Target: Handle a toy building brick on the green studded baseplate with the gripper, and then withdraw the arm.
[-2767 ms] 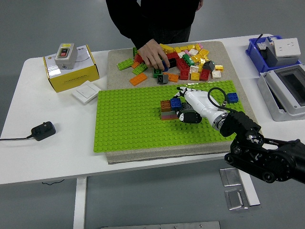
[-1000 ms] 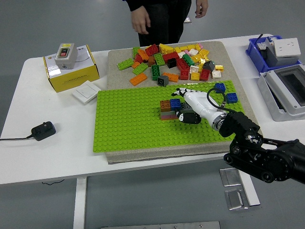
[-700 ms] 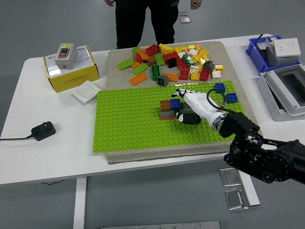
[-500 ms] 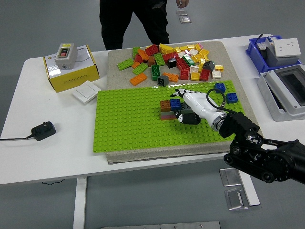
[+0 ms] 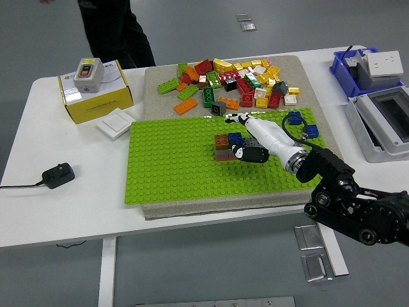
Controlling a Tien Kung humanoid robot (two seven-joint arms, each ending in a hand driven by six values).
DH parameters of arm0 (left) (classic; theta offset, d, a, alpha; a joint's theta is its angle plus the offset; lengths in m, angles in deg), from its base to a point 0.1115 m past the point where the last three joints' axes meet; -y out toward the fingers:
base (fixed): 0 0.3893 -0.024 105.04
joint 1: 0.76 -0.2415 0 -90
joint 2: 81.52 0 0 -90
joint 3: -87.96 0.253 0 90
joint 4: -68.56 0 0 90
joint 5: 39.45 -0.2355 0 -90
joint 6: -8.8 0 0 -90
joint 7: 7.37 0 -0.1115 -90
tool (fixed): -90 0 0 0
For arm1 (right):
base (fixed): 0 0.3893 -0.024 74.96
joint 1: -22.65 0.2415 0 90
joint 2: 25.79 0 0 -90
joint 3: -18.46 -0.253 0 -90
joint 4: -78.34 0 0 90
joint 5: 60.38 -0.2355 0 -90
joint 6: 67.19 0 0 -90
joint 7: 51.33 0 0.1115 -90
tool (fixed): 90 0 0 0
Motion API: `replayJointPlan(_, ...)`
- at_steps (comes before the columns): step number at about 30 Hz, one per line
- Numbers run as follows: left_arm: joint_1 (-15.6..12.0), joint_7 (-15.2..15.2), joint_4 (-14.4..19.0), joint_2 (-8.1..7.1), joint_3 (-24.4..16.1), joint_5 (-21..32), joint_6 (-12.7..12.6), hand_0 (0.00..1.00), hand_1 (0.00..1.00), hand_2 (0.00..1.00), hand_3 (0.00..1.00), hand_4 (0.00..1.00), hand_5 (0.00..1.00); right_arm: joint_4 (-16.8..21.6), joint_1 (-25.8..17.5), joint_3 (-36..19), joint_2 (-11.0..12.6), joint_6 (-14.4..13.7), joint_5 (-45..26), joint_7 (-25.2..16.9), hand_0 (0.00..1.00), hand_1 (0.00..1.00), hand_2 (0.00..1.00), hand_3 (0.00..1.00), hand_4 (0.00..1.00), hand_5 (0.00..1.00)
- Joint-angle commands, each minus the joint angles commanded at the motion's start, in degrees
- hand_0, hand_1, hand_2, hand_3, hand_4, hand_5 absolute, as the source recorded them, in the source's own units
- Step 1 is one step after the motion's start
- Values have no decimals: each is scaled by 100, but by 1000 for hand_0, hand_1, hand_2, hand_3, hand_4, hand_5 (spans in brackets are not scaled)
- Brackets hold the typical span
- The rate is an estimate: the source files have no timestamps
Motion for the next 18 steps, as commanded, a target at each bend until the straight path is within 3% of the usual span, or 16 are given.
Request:
replayJointPlan(2, -12, -7, 0, 3, -17, 1, -1, 660, 658, 567, 592, 158, 681, 89, -90, -93, 65, -65, 105, -2, 835, 905, 980, 878, 519, 342)
replayJointPlan(3, -18, -4, 0, 5, -26, -2, -5, 661, 658, 568, 592, 159, 681, 120, -127, -115, 95, -95, 150, -4, 835, 908, 980, 754, 528, 353)
replayJointPlan(8, -35, 28, 0, 24, -59, -46, -59, 661, 658, 568, 592, 159, 681, 187, -220, -77, 154, -165, 361, 3, 835, 908, 980, 754, 528, 353)
replayJointPlan(9, -36, 33, 0, 29, -61, -53, -70, 661, 659, 570, 592, 158, 679, 184, -229, -72, 151, -172, 404, 3, 838, 909, 988, 663, 530, 384)
replayJointPlan(18, -47, 44, 0, 17, -113, -97, -116, 661, 658, 571, 592, 159, 680, 41, -200, -88, 101, -184, 480, -24, 839, 908, 995, 653, 529, 409)
